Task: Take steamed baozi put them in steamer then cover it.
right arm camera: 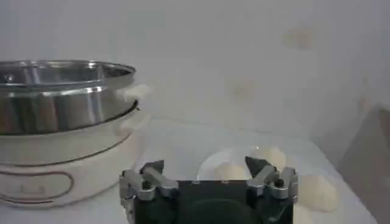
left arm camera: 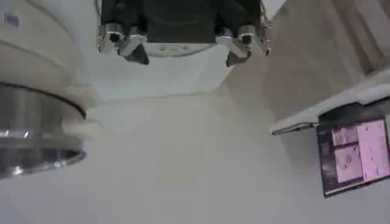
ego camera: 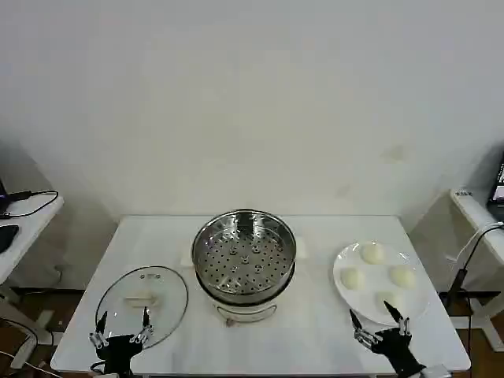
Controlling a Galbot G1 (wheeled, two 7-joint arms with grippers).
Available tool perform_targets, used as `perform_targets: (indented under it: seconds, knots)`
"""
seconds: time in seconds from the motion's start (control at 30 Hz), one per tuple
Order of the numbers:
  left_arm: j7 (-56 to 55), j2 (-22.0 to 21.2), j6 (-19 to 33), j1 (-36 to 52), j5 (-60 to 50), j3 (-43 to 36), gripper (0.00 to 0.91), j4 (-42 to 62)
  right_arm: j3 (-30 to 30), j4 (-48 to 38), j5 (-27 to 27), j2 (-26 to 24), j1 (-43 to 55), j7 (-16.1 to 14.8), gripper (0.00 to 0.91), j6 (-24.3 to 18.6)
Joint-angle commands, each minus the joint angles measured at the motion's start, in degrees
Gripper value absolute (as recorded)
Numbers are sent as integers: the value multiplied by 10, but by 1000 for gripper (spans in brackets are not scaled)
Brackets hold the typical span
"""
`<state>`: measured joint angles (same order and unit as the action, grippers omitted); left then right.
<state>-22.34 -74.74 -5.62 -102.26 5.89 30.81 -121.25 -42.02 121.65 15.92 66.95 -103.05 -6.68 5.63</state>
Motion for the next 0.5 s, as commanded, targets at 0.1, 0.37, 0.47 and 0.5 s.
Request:
perform_targets:
  seconds: [0.1, 0.37, 0.47, 0.5]
  knots:
    - [-22, -3, -43, -6, -7, 2, 907, -6, -57, -22, -75, -132, 66, -46, 907, 70]
    - [-22, -4, -33, -16, -20, 9, 907, -16, -71, -148, -266, -358, 209, -247, 907, 51]
    - [-25, -6, -34, -14, -19, 9, 907, -18, -25, -196, -337, -404, 294, -298, 907, 28]
    - [-25, -7, -34, -13, -19, 8, 907, -18, -11, -209, -354, -413, 320, -311, 907, 20]
